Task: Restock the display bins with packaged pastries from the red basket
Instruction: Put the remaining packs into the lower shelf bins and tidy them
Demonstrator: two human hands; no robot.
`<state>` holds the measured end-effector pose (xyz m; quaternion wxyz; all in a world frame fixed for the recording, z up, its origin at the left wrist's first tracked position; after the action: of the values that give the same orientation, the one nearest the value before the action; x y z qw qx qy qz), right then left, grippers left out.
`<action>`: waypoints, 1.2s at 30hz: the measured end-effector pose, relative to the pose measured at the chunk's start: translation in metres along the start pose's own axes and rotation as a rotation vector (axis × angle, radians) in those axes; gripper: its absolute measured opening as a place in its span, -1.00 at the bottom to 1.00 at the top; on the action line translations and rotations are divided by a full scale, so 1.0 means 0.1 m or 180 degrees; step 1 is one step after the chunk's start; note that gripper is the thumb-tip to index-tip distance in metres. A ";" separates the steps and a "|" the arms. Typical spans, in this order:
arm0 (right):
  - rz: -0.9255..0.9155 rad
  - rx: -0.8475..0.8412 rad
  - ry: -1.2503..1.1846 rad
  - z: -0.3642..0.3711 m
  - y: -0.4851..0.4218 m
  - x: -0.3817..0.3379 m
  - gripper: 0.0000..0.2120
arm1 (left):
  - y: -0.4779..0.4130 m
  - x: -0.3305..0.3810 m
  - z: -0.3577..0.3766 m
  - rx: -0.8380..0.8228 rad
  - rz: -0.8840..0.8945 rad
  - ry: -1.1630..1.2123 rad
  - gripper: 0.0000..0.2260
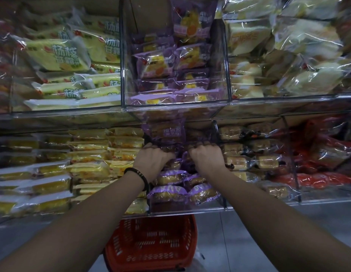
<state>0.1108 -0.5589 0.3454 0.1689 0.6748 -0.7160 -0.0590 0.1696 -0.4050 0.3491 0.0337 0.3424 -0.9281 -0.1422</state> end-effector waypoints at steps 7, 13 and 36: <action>-0.0100 -0.0083 -0.0070 0.05 -0.02 -0.06 -0.71 | -0.08 0.01 0.03 -0.0019 -0.0159 -0.0062 -0.51; -0.0334 0.0144 -0.0620 -0.18 0.13 0.23 -0.57 | 0.06 -0.03 -0.08 0.0233 -0.0107 0.0528 -0.56; -0.0347 -0.0110 0.0301 0.21 0.45 0.00 -0.74 | 0.45 0.25 0.20 0.0178 -0.0048 0.0264 -0.48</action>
<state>0.0612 -0.5581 0.3402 0.2107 0.7118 -0.6683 -0.0485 0.1193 -0.3835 0.3418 0.0614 0.3558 -0.9269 -0.1021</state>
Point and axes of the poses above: each hand's wrist, its own y-axis away from the middle knuckle, its own z-axis out of the palm, x = y × z, the point moved 4 cm from there along -y, towards the middle knuckle, and after that the axes turned 2 degrees about y, right-handed, at the moved point
